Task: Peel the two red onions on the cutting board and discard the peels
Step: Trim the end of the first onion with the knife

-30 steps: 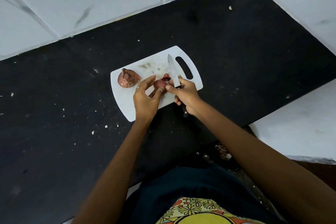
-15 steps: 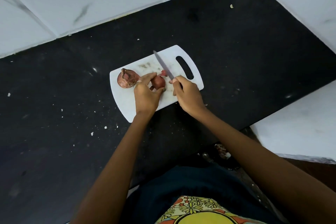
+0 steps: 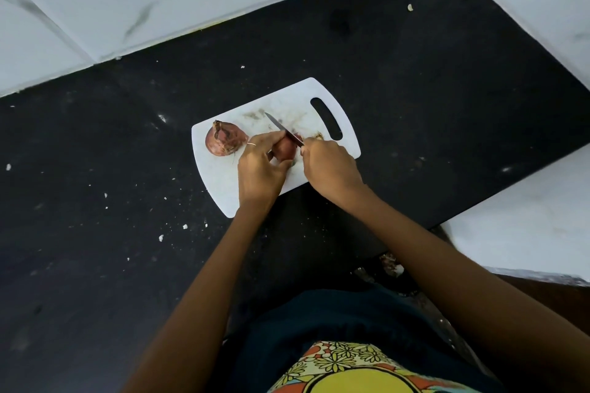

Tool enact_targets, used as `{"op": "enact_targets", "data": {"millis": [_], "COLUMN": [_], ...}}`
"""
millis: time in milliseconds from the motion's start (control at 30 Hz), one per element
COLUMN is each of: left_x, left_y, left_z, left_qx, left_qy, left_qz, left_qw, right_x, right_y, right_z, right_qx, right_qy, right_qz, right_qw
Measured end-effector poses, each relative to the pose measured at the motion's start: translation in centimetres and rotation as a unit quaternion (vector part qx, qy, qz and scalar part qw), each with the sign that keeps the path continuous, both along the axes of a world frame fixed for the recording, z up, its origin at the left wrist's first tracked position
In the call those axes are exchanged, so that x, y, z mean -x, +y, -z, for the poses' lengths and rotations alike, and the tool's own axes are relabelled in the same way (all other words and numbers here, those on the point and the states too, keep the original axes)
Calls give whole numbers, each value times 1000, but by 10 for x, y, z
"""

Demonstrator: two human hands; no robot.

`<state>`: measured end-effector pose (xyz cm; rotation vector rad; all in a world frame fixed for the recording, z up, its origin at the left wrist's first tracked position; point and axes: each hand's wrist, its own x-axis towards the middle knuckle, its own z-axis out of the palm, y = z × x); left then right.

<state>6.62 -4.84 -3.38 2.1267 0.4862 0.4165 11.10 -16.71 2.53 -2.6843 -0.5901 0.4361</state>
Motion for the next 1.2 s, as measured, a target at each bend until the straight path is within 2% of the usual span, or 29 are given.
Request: {"op": "enact_targets", "data": {"millis": [200,400,533,733,867,933,1000,1100,1200], "left_x": [3,3,2,4,3,6,12,18,22], "left_y": [-2,5,4,10,14,15,15,14,12], "left_z": [1,4,4,7,6,7,7,6,6], "left_qx": [-10,-17,-44,-47,-42,-18,-3,1,4], "left_qy": [-23,-17,-22,-33,-22,-24,-30,-25,-25], "left_qz": [-11,8,16,5,13,5,-4,-7,-15], "left_qw": [1000,1000,999,998,999,1000,1000,1000,1000], "right_x": [8,-6,5,3,9,4,0,-5,-13], "right_y": [-5,15,4,9,-2,-1,-1,-8,-15], "right_z": [-1,-5,-4,11,22,23,25,26,26], "right_qx": [45,33,72,65,65,40,-24,-145,-197], "right_qy": [-28,-10,-34,-8,-27,-16,15,31,17], "right_qz": [-6,-16,-15,-12,-9,7,46,117,158], "right_qw": [999,999,997,998,998,999,999,982,967]}}
